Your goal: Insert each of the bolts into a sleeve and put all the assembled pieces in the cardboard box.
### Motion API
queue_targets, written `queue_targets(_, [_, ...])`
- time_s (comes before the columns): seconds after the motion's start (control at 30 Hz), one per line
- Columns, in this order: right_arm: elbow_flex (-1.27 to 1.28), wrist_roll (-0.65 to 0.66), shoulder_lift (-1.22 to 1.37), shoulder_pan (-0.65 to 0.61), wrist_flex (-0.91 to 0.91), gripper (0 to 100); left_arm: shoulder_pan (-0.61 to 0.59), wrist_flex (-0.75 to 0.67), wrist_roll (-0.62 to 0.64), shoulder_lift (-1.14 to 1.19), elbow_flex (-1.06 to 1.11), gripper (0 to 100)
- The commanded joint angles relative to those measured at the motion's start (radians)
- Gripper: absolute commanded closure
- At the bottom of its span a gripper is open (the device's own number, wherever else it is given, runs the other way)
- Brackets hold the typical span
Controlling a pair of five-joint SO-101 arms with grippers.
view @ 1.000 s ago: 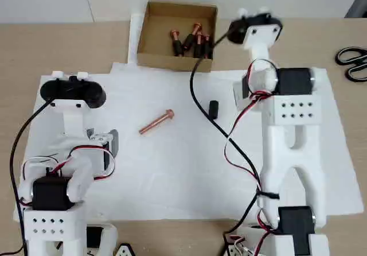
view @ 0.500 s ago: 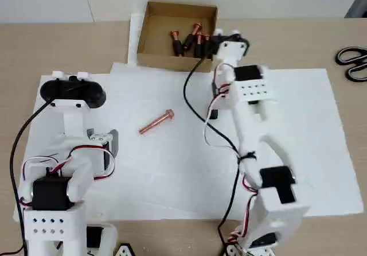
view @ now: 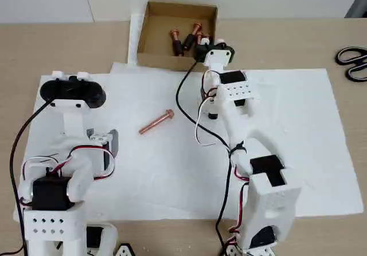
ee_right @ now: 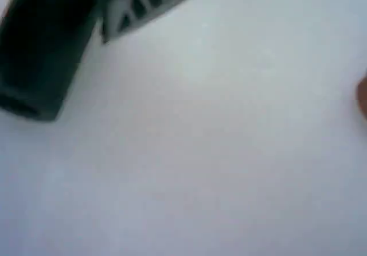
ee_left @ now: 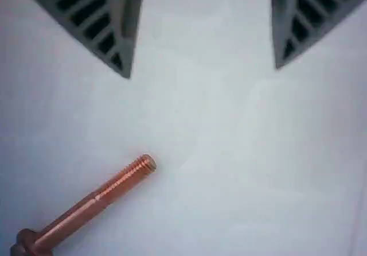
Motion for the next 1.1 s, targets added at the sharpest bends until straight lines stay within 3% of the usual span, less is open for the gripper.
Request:
queue_targets(0.0, [-0.006, -0.008, 0.004, -0.002, -0.028, 84.0, -0.003, 0.005, -0.006, -0.002, -0.012, 85])
queue_targets(0.4, [-0.006, -0.005, 0.070, -0.002, -0.042, 84.6, -0.003, -0.002, -0.006, -0.002, 0.004, 85])
queue_targets(0.63, [-0.006, -0.002, 0.068, 0.005, -0.035, 99.5, -0.003, -0.002, -0.006, -0.002, 0.004, 85])
queue_targets(1.07, [-0.374, 0.000, 0.068, 0.068, 0.432, 99.5, -0.003, -0.002, -0.006, -0.002, 0.004, 85])
